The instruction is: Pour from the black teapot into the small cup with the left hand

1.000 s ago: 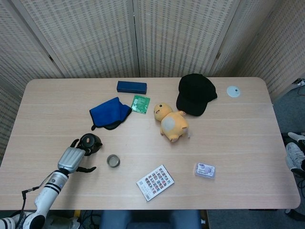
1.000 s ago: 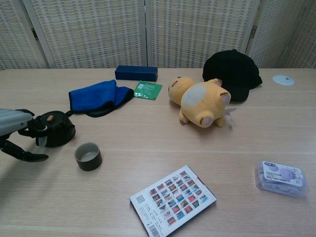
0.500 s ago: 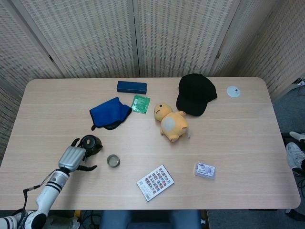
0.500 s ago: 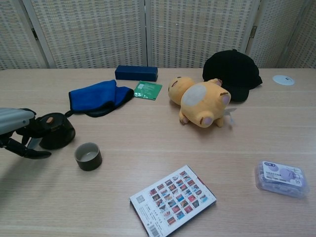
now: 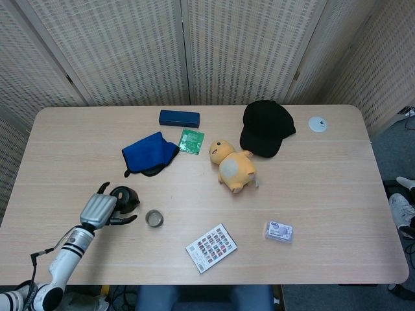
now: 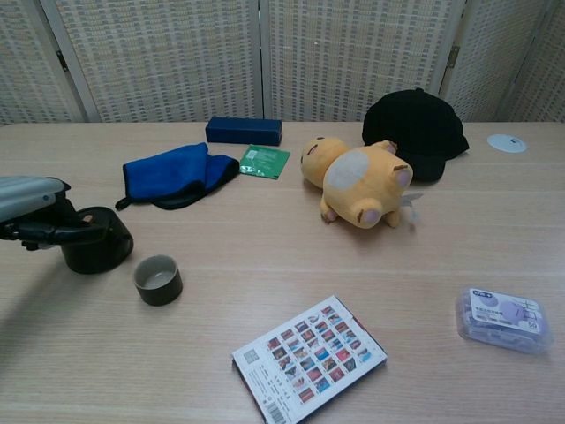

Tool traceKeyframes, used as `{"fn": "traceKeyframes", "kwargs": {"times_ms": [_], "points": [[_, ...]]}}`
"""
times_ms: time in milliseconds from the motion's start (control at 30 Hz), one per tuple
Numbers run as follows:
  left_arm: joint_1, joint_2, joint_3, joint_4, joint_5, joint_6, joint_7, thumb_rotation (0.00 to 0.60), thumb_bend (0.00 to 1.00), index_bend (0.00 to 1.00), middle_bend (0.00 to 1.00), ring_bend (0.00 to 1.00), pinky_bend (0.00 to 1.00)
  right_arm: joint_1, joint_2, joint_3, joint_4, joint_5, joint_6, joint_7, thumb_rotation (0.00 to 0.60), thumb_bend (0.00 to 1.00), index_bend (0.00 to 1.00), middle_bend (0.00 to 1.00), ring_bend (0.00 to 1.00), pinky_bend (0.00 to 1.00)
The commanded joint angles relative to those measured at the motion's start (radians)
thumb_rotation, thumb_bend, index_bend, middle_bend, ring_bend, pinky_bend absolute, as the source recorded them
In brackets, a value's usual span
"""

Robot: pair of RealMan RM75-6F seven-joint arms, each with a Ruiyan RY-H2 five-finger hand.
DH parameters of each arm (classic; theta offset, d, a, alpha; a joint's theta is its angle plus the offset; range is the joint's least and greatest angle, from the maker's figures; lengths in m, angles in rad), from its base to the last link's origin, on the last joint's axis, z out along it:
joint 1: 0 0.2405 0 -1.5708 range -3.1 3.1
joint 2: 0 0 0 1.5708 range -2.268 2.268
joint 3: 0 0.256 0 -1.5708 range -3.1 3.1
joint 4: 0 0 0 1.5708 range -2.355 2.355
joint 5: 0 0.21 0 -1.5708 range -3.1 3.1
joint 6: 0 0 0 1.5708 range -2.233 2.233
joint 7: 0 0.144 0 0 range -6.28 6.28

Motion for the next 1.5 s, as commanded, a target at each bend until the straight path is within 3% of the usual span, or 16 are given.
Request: {"fn": "traceKeyframes", "kwargs": {"times_ms": [33,500,733,833,1000,1133,1500], "points": [[-0.001,0.002,-0.008,0.001,0.011,0.008,-0.015,0.079,0.13,0.87,0.85,0.75,0.00,0.000,-0.001,0.001,0.001,0.001,0.000,0.001,0.600,0.31,0.23,0.27,0.17,0.06],[0.007,0.012,-0.031,-0.013,0.022,0.053,-0.035,0.003,0.13,0.98,0.96,0.84,0.00,-0.004,-0.005,0.004,0.012,0.005,0.003,0.014,0.600,0.31,0.23,0.27,0.17,0.04],[0.030,0.014,-0.061,-0.057,-0.033,0.101,-0.025,0.000,0.13,1.00,1.00,0.89,0.00,-0.001,-0.012,0.003,0.020,0.003,-0.002,0.021,0.600,0.31,0.23,0.27,0.17,0.04],[0.037,0.014,-0.071,-0.069,-0.040,0.129,-0.011,0.001,0.19,1.00,1.00,0.90,0.00,-0.001,-0.014,0.003,0.022,0.002,-0.002,0.023,0.600,0.31,0.23,0.27,0.17,0.05],[0.051,-0.002,-0.084,-0.073,-0.037,0.184,0.004,0.085,0.32,1.00,1.00,0.91,0.03,-0.003,-0.014,0.003,0.022,0.002,0.000,0.023,0.600,0.31,0.23,0.27,0.17,0.04],[0.055,-0.009,-0.088,-0.075,-0.033,0.202,0.016,0.237,0.35,1.00,1.00,0.92,0.06,-0.007,-0.012,0.003,0.020,0.003,0.004,0.023,0.600,0.31,0.23,0.27,0.17,0.04],[0.065,-0.032,-0.094,-0.045,0.005,0.240,-0.001,0.274,0.37,1.00,1.00,0.92,0.11,-0.013,-0.008,0.004,0.012,0.006,0.011,0.019,0.600,0.31,0.23,0.27,0.17,0.04]]}}
